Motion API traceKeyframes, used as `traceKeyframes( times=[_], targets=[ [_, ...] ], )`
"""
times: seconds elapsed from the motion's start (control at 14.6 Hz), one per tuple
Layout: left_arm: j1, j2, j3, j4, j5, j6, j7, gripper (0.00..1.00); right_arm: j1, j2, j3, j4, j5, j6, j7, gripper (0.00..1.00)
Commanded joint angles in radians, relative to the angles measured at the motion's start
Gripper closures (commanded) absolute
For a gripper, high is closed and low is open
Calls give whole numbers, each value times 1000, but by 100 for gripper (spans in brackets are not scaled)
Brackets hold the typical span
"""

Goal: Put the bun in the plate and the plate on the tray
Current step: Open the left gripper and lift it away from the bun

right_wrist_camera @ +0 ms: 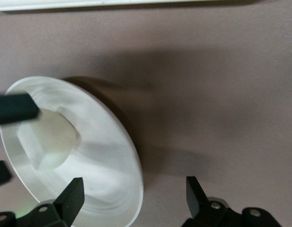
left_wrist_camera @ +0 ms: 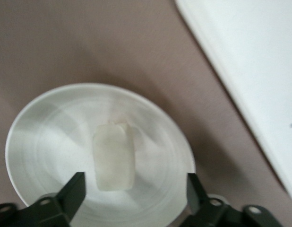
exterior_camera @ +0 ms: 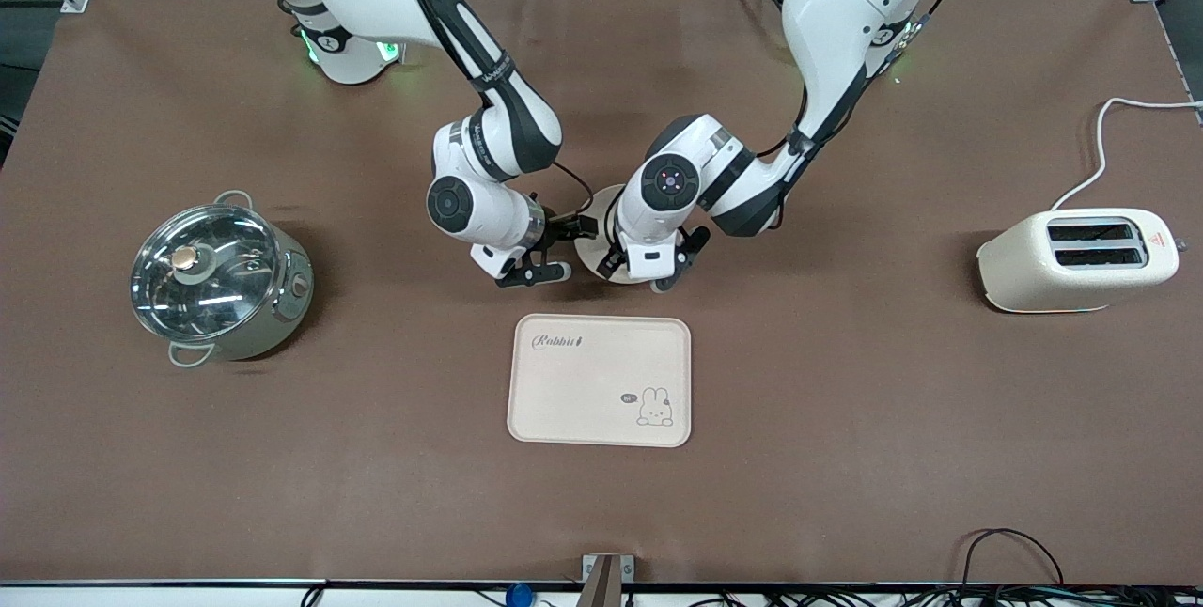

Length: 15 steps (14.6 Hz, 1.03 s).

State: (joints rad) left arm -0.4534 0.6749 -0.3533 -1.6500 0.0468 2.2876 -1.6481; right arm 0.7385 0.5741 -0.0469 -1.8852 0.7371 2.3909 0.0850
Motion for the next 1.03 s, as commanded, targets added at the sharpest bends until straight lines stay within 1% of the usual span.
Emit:
traceKeyframes(
  times=[0.0, 0.07, 0.14, 0.21, 0.27, 0.34, 0.41, 0.48, 0.76, 0.96],
  targets=[
    [33, -54, 7, 109, 129, -184, 2, 0, 21, -2, -2, -15, 30, 36, -10, 15],
    [60, -58, 7, 155, 183, -259, 48, 0, 21, 4, -2, -15, 30, 39, -13, 19],
    [88, -64, 7, 186, 209, -298, 110, 0, 21, 10, -2, -15, 30, 40, -21, 28],
    [120, -77, 7, 205, 214, -318, 190, 0, 21, 18, -2, -14, 28, 43, -22, 32],
    [162, -99, 7, 208, 214, -323, 270, 0, 21, 24, -2, -12, 28, 50, -22, 39],
    [214, -129, 5, 208, 214, -323, 365, 0, 22, 29, -2, -12, 28, 57, -22, 51],
    [252, -156, 5, 208, 214, -333, 448, 0, 22, 29, -2, -12, 28, 59, -22, 81],
    [290, -185, 4, 210, 212, -362, 544, 0, 21, 29, -2, -11, 28, 56, -22, 99],
    [416, -308, 4, 210, 211, -462, 886, 0, 12, 21, -2, -8, 28, 47, -24, 100],
    [478, -400, 4, 211, 203, -528, 1086, 0, -1, -37, -5, 0, 28, 44, -21, 100]
  ],
)
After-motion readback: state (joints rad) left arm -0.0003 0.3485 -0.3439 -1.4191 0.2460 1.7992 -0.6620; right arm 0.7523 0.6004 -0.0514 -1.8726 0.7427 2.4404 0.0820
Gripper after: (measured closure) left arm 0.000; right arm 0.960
